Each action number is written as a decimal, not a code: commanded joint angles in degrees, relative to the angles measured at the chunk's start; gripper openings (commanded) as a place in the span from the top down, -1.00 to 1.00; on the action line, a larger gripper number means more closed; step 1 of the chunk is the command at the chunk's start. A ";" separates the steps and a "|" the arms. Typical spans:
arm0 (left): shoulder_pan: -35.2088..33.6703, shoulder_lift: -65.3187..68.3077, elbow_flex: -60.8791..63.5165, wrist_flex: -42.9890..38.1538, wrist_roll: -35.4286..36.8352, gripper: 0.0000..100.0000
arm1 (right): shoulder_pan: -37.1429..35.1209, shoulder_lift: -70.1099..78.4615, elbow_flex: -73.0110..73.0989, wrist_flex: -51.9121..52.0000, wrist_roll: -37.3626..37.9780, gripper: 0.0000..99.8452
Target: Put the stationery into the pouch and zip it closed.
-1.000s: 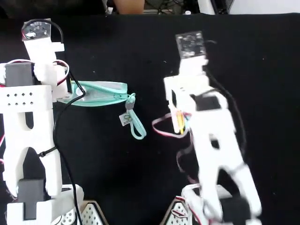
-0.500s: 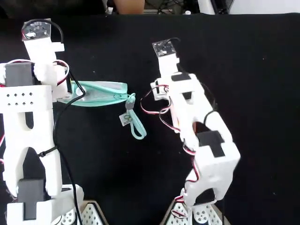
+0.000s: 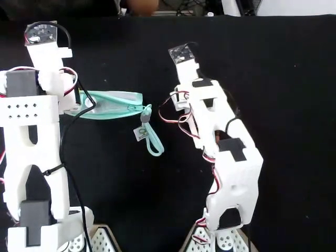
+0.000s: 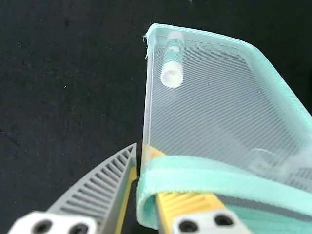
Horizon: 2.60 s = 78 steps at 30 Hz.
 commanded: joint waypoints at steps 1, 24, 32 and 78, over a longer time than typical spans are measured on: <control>-0.57 0.18 0.13 0.18 -0.09 0.94 | 0.26 -4.97 -0.57 2.64 0.18 0.98; -0.57 0.00 0.13 -0.62 -0.18 0.94 | -6.86 -41.89 44.79 12.66 8.18 0.58; -0.75 0.00 0.13 -0.62 -0.18 0.94 | -6.86 -35.74 34.51 17.93 8.26 0.65; -0.57 0.18 0.22 -0.35 -0.18 0.94 | -31.03 -104.48 30.46 2.29 -1.49 0.97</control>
